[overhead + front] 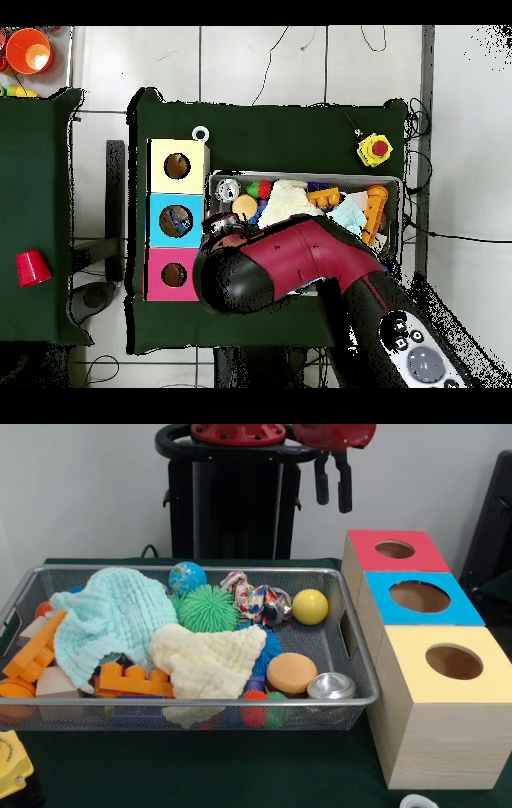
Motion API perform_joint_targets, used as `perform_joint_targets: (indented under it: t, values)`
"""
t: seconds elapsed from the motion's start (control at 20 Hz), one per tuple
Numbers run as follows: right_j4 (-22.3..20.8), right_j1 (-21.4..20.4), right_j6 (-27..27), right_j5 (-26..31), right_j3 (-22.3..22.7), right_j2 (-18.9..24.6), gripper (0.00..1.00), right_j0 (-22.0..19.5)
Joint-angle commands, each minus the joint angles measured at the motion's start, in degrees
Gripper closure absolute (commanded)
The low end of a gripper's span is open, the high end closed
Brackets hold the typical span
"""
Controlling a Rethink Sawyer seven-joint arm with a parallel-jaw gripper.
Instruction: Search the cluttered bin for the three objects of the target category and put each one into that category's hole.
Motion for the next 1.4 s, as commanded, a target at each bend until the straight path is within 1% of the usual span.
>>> perform_joint_targets:
  t: [0.05,0.15,0.25,0.3,0.4,0.45,0.6,0.7,0.75,0.8,0.85,0.95,1.05,1.25,1.4]
  values:
    - [2.55,1.21,19.04,-2.21,4.42,-8.66,0.00,-1.75]
    - [4.04,1.27,22.54,-0.18,3.47,-11.98,0.00,-0.79]
    - [6.95,2.26,25.80,-0.41,3.35,-14.08,0.00,-0.90]
    - [7.59,2.79,27.21,-0.80,2.97,-15.48,0.00,-0.70]
    - [7.35,4.04,29.37,-0.57,1.38,-18.88,0.00,0.33]
    - [8.20,4.72,29.62,-1.26,1.29,-19.47,0.00,-0.03]
    - [9.84,6.50,30.61,-0.61,-0.04,-22.14,0.00,-0.38]
    - [11.07,8.04,30.51,-2.41,-0.43,-22.58,0.00,-1.40]
    - [10.88,8.91,31.10,-2.50,-1.24,-23.83,0.00,-1.03]
    - [11.37,9.75,32.34,-3.88,-1.84,-24.95,0.00,-1.14]
    - [12.11,10.37,33.88,-3.88,-2.44,-26.32,0.00,-0.84]
    - [14.09,11.30,34.93,-4.98,-2.75,-27.25,0.00,-1.81]
    - [14.18,12.39,33.92,-5.26,-3.58,-27.96,0.00,-2.99]
    - [15.25,14.55,28.36,-5.83,-3.72,-25.08,0.00,-8.23]
    - [13.56,15.94,24.04,-5.47,-5.20,-23.41,0.00,-11.35]
